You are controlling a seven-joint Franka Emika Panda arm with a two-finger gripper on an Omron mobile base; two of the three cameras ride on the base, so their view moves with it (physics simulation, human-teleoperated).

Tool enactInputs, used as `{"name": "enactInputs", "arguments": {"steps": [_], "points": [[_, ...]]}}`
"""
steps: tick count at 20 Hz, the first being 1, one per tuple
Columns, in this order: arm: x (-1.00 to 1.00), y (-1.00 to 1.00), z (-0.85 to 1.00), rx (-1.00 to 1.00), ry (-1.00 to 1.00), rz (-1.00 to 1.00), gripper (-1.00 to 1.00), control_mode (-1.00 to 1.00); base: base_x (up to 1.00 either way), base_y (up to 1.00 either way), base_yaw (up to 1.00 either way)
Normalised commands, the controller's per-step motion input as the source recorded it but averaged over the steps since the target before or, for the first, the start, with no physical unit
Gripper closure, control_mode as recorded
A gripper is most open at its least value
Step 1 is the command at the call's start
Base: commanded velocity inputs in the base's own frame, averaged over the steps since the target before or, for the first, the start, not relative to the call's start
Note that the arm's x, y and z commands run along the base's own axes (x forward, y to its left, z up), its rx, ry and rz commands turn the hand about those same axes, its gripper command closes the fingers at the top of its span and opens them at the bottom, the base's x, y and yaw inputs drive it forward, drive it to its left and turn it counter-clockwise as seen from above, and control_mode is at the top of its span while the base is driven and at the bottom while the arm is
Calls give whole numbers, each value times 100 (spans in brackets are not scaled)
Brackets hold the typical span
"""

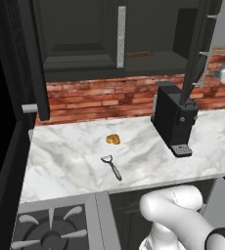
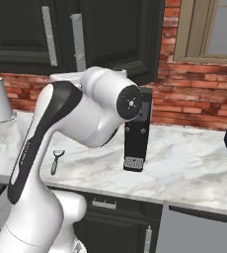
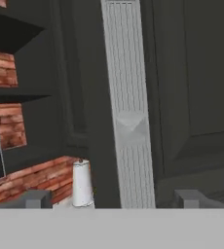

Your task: Pick the pan from the cabinet and place it on the stove. Then turn on the stove burner for the pan.

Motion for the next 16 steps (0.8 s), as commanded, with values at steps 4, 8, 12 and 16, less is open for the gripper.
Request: {"name": "enactInputs", "arguments": {"steps": [4, 8, 12, 16], "points": [[-74, 24, 0, -15, -22, -6, -100, -100, 0, 0, 0], [-71, 68, 0, -23, -18, -12, -100, -100, 0, 0, 0], [-53, 91, 0, -28, -12, -17, -100, -100, 0, 0, 0], [-29, 91, 0, -30, -4, -21, -100, -100, 0, 0, 0]]}}
